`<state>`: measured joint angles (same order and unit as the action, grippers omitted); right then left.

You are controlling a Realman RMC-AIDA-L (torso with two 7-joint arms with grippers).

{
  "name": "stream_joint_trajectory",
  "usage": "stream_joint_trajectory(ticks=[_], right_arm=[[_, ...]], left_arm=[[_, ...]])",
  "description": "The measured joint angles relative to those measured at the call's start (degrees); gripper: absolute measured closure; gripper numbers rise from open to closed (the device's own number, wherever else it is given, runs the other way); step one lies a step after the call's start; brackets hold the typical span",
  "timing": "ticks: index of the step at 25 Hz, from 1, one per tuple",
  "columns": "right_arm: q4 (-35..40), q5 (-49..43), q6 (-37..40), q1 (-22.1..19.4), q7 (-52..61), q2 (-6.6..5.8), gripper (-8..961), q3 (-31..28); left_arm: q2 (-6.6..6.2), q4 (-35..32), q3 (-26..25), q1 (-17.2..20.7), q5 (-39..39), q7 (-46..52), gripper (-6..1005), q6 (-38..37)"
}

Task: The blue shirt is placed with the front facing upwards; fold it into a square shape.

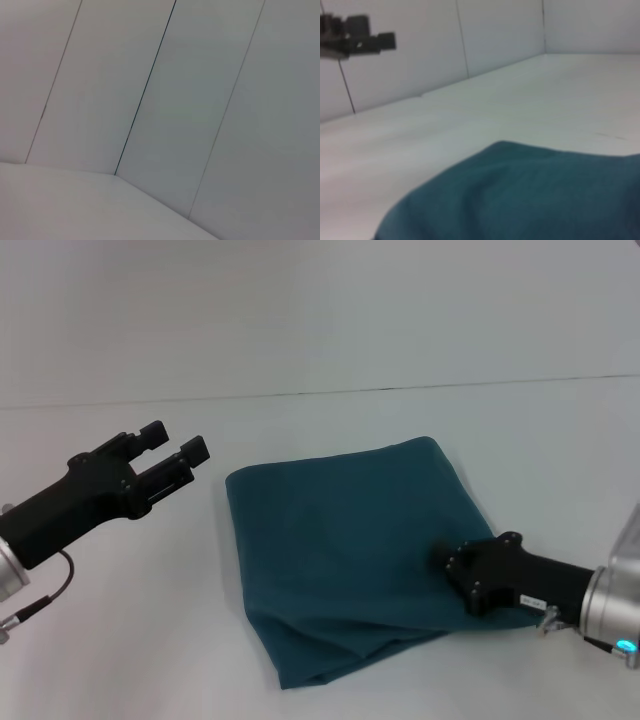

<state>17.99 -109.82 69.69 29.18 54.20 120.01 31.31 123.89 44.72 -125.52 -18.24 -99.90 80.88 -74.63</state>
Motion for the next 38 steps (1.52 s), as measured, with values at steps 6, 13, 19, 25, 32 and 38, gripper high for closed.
stream_joint_trajectory(ticks=[6, 13, 19, 25, 32, 38], right_arm=[[-4.6, -0.4, -2.1, 0.8, -8.2, 0.06, 936, 1.0], [-4.5, -1.1, 0.0, -0.9, -11.0, -0.3, 955, 8.0], [-2.8, 5.4, 6.8, -4.3, -14.4, -0.15, 955, 4.7], [-9.1, 19.5, -0.5, -0.6, -18.6, 0.23, 955, 2.1], [-20.9, 26.1, -13.7, 11.0, -33.1, 0.75, 954, -0.5], [-22.3, 26.4, -23.2, 13.7, -35.2, 0.75, 954, -6.9]], left_arm=[[0.1, -0.5, 0.4, -0.5, 0.0, -0.1, 263, 1.7], [0.12, -0.9, 0.4, -0.7, 0.0, -0.1, 263, 2.5], [0.12, -1.1, 0.4, -0.8, 0.1, -0.5, 263, 2.6], [0.12, -1.2, 0.4, -0.7, 0.0, -1.0, 263, 2.2], [0.19, -1.7, 0.5, -1.0, 0.0, -2.1, 263, 2.1], [0.21, -2.0, 0.5, -1.2, 0.0, -3.0, 263, 2.1]])
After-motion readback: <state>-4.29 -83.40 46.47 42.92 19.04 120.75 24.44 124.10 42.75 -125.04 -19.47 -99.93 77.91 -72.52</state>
